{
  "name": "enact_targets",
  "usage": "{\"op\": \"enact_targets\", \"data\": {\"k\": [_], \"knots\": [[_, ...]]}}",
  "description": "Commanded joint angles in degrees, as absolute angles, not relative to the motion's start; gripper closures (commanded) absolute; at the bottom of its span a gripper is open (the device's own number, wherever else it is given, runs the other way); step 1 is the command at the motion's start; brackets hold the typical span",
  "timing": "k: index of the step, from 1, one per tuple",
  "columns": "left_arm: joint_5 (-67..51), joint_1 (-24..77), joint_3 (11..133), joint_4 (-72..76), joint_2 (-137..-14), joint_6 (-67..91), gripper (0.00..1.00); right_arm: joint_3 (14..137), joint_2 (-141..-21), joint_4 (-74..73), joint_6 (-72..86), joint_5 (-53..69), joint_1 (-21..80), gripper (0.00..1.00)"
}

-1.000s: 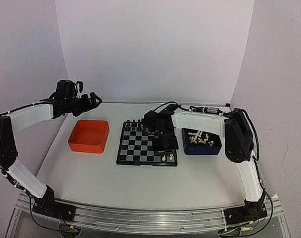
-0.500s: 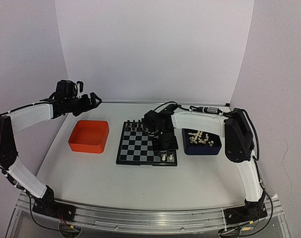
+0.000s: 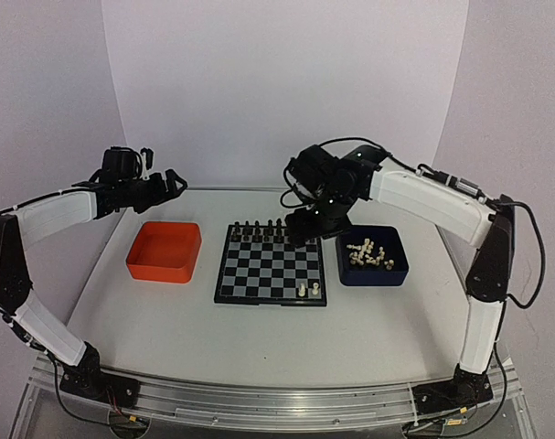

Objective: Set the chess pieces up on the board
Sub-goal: Place the chess piece on the chessboard, then pick up the chess piece from the storage box.

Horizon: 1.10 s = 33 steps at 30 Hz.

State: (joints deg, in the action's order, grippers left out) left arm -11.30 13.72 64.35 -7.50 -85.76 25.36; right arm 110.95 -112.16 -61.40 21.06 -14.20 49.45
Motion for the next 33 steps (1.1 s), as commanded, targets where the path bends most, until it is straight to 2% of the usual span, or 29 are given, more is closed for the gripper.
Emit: {"op": "enact_targets", "data": {"k": [1,4,8,12,21,28,33], "knots": [[-10.2,13.74,63.66,-5.18,-82.88,25.77,0.0,108.28,-108.76,-58.7,5.67,-3.24,39.39,0.14],[-9.67,13.8,64.0,-5.25,-83.32,26.44,0.0,106.46,-109.0,-57.3,-4.7,5.95,32.26,0.16],[-8.29,13.79,65.05,-6.38,-84.06,27.68,0.0,107.82,-111.33,-57.24,-12.86,11.66,25.59,0.17],[-7.24,13.76,65.59,-7.02,-84.58,28.88,0.0,109.6,-114.26,-57.34,-17.55,13.75,21.62,0.23],[-4.25,13.77,67.64,-9.55,-86.66,29.92,0.0,110.13,-119.88,-57.35,-27.89,5.46,20.57,0.35],[-4.35,13.78,69.34,-10.51,-89.5,31.01,0.0,113.14,-125.05,-57.31,-29.84,4.0,19.86,0.46],[-4.95,13.72,70.24,-10.83,-90.91,31.53,0.0,114.58,-127.88,-57.32,-31.86,3.21,19.56,0.49]]}}
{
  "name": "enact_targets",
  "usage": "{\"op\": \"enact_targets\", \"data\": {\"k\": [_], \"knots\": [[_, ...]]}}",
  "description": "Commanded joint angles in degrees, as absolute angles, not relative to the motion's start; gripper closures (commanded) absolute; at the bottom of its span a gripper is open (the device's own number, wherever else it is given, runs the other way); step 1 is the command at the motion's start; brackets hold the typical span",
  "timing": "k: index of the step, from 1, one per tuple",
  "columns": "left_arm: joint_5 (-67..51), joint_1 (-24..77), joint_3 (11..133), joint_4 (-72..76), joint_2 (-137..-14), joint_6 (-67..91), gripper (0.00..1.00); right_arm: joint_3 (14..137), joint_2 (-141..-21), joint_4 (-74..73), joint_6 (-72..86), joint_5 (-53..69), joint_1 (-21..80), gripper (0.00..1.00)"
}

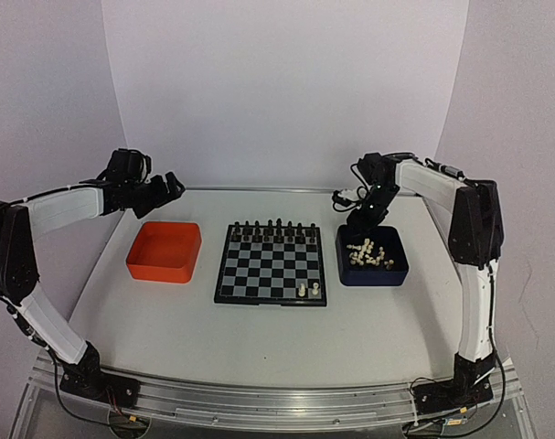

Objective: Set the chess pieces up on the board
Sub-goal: Pick up the chess piece from the storage box.

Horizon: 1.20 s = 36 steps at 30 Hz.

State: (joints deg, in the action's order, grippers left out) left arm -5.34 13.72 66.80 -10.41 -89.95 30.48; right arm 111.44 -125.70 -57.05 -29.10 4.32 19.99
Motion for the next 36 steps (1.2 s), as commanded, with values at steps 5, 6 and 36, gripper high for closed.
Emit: {"op": "enact_targets", "data": {"k": [5,6,36], "knots": [[-4.21,13.76,70.54,-11.43,-91.21,32.14,0.0,116.78,-130.43,-57.34,-32.97,3.08,19.16,0.54],[-4.13,13.75,70.59,-11.73,-91.27,32.26,0.0,116.86,-130.66,-57.33,-33.29,3.21,19.15,0.54],[-1.11,14.24,70.22,-14.95,-88.98,33.49,0.0,115.76,-135.89,-56.97,-38.7,-1.1,19.16,0.68]]}}
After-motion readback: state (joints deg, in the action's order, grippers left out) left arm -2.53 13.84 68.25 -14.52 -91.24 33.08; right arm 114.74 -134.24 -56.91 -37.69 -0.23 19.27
